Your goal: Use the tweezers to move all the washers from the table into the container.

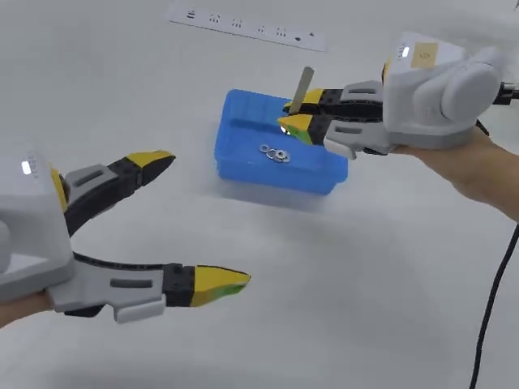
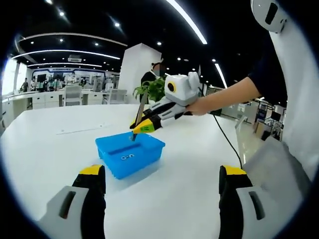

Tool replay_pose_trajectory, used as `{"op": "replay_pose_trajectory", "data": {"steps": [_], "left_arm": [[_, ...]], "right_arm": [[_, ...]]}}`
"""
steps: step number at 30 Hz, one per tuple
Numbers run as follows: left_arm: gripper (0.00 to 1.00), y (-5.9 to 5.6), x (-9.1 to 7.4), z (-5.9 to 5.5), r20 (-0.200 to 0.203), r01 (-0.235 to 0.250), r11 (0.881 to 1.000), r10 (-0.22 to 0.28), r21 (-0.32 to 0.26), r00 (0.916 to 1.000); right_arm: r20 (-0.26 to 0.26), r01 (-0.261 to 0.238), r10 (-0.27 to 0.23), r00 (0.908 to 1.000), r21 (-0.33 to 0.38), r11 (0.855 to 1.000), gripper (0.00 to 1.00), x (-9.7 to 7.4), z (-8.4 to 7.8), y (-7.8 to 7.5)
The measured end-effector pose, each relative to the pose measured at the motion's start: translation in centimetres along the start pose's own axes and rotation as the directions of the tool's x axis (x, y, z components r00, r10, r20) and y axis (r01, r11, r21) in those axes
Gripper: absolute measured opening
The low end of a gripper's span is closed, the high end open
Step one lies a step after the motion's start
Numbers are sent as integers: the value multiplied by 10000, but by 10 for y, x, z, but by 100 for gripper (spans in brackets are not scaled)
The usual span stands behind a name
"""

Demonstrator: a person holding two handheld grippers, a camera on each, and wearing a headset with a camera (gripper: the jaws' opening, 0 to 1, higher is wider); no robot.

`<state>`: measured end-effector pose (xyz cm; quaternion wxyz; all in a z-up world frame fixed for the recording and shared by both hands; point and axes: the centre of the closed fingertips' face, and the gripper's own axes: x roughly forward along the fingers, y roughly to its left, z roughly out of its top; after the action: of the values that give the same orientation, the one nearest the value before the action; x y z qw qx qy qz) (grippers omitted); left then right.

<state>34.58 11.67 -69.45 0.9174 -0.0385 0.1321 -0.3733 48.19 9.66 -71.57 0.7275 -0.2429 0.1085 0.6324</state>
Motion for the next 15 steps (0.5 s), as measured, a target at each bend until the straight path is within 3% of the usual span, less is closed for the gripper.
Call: {"op": "replay_pose_trajectory", "data": {"steps": [6,8,10,15], "left_arm": [[100,2,-2,-2,-91,-154,9998,153,-124,9998],[100,2,-3,-4,-163,-192,9996,188,-222,9997],[100,3,-3,1,226,-356,9966,373,-742,9990],[100,5,-3,-1,86,-464,9964,471,-713,9989]], "right_arm": [[-409,-177,184,9990,178,9997,9,13,-20,3],[-533,-206,215,9983,173,9996,9,14,-25,4],[-614,-149,171,9980,362,9992,9,13,-31,3],[-643,-148,182,9978,530,9985,9,10,-36,3]]}}
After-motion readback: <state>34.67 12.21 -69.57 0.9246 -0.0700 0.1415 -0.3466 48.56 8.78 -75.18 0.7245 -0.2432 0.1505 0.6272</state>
